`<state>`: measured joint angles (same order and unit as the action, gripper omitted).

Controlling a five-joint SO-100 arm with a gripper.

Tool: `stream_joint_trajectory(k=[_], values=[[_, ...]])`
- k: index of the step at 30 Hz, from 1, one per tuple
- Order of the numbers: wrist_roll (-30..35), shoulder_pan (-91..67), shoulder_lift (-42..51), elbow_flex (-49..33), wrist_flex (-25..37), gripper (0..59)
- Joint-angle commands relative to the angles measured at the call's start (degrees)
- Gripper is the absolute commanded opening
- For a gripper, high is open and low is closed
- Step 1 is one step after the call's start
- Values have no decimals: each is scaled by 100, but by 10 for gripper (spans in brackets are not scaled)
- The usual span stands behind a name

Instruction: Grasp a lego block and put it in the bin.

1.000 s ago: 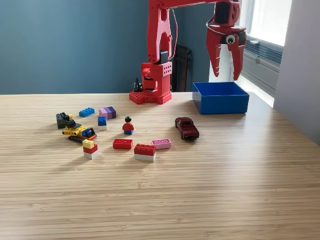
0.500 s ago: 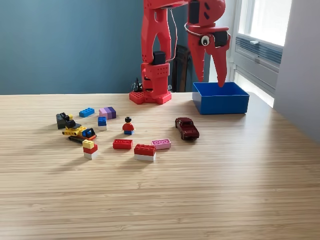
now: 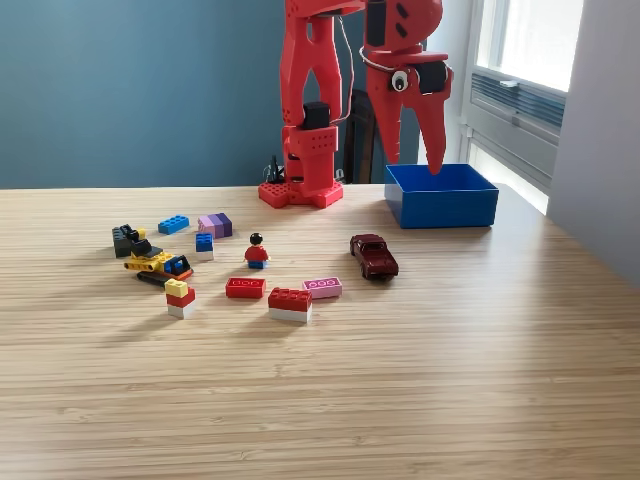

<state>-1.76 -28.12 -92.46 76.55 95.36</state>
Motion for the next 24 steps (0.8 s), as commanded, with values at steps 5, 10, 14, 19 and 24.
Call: stream_joint_trajectory(k=[5, 10, 14, 19, 24], values=[[18, 9, -396, -141, -97, 275], [9, 53, -387, -141, -114, 272], [18, 79, -387, -141, -211, 272], [70, 149, -387, -141, -325, 272], [97, 369, -387, -141, -589, 283]])
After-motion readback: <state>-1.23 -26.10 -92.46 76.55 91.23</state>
